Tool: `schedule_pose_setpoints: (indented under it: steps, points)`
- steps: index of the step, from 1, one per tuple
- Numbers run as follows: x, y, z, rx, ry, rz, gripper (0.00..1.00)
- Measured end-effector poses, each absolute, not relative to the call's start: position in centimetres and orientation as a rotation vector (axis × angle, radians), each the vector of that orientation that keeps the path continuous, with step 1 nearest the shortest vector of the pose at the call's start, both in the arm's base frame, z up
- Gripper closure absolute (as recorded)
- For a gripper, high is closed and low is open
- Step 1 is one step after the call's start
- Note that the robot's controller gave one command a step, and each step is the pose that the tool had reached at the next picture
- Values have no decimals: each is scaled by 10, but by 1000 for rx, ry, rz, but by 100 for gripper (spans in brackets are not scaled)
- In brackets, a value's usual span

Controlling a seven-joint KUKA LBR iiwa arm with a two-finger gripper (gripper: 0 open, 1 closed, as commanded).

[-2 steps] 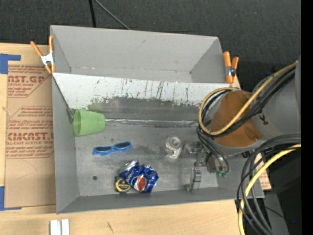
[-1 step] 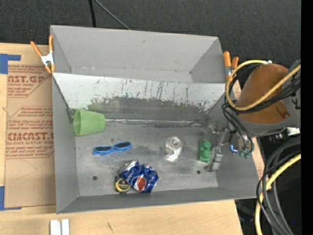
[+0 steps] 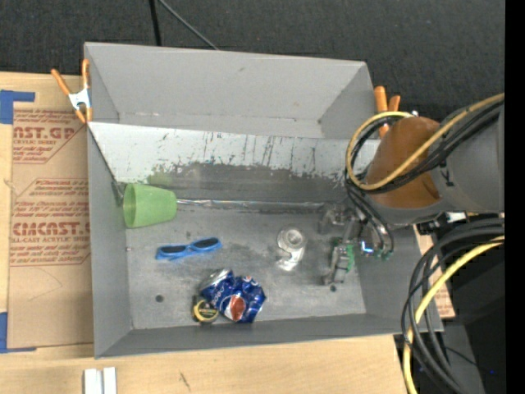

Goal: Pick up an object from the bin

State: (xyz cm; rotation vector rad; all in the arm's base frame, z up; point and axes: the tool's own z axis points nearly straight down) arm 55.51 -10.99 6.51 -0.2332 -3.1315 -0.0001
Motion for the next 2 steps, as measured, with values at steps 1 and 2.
schedule_pose_setpoints:
  steps: [1,2]
  points:
    - [498,-125,70,-137,-3135,0,0]
    - [500,-125,70,-136,-3138,0,100]
